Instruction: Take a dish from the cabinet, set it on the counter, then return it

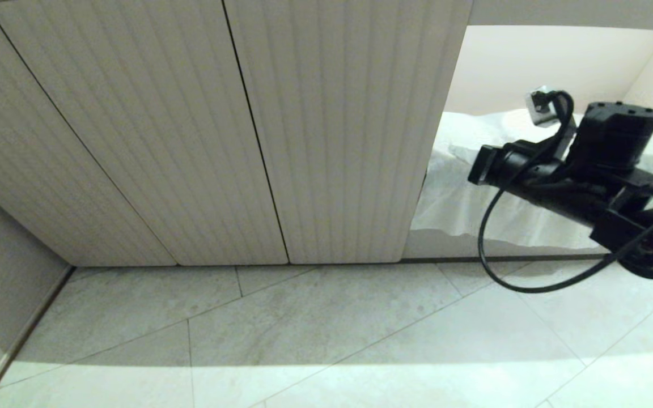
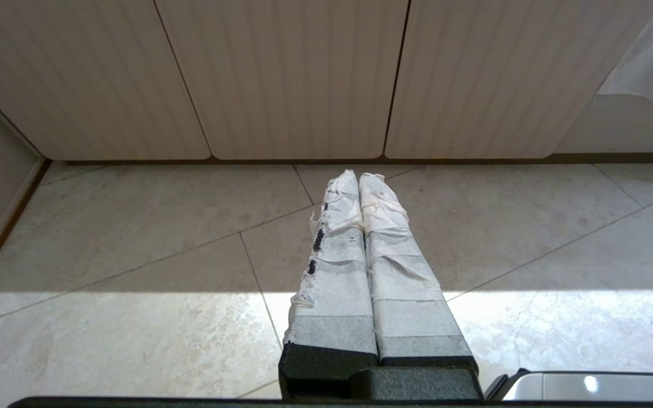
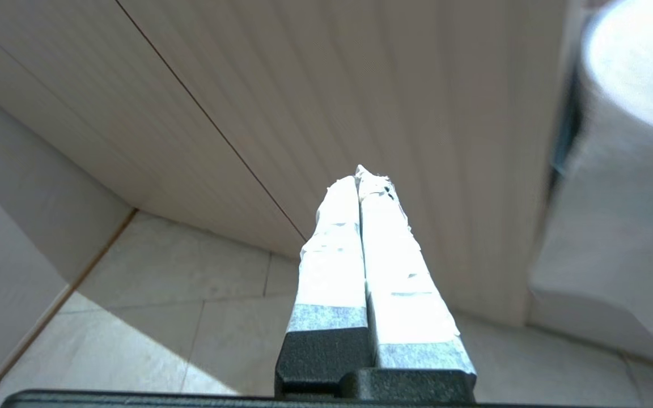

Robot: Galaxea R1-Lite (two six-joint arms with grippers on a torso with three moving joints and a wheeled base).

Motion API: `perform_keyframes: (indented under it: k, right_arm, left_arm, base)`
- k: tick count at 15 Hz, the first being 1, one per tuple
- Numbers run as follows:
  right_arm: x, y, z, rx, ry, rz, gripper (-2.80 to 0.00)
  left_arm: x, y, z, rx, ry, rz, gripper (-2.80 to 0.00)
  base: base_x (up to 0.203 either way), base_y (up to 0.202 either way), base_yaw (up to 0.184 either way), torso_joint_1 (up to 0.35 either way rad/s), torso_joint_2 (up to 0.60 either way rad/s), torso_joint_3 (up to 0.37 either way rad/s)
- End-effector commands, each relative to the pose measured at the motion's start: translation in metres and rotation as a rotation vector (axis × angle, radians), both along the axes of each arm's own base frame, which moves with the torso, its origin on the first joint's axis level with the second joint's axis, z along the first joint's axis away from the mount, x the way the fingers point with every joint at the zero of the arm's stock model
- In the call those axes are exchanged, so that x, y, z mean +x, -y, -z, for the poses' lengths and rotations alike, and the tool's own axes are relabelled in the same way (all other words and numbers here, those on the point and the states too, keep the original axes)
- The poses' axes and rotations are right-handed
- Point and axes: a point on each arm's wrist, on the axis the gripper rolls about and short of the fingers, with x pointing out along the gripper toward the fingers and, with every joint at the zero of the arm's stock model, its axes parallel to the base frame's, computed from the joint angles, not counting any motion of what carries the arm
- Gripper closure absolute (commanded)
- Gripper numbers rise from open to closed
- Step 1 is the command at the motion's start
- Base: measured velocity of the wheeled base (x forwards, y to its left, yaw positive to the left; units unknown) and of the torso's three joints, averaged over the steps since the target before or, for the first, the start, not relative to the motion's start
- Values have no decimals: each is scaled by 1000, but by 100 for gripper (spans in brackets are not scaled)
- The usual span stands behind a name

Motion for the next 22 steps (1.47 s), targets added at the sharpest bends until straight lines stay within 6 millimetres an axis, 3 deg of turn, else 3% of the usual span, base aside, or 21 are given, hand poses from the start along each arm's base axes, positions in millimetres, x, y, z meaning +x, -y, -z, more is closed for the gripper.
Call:
perform_keyframes:
  k: [1, 5, 13, 18, 22]
  right_arm:
    - [-36, 26, -16, 10, 31, 49, 0]
    - [-89, 58, -2, -7, -43, 135, 0]
    - [-190, 94, 33, -43, -166, 295, 0]
    - [-262, 97, 89, -145, -148, 362, 0]
    - [-302, 95, 127, -186, -149, 421, 0]
  left_arm:
    - [0, 0, 0, 0, 1, 1, 0]
    - [0, 0, 0, -1, 1, 1, 0]
    - [0, 0, 0, -1, 1, 1, 0]
    - [0, 0, 0, -1, 1, 1, 0]
    - [0, 0, 0, 0, 1, -1, 0]
  base:
    - [0, 0, 0, 0, 0, 0]
    - [0, 0, 0, 0, 0, 0]
    - [0, 0, 0, 0, 0, 0]
    - [0, 0, 0, 0, 0, 0]
    - [0, 0, 0, 0, 0, 0]
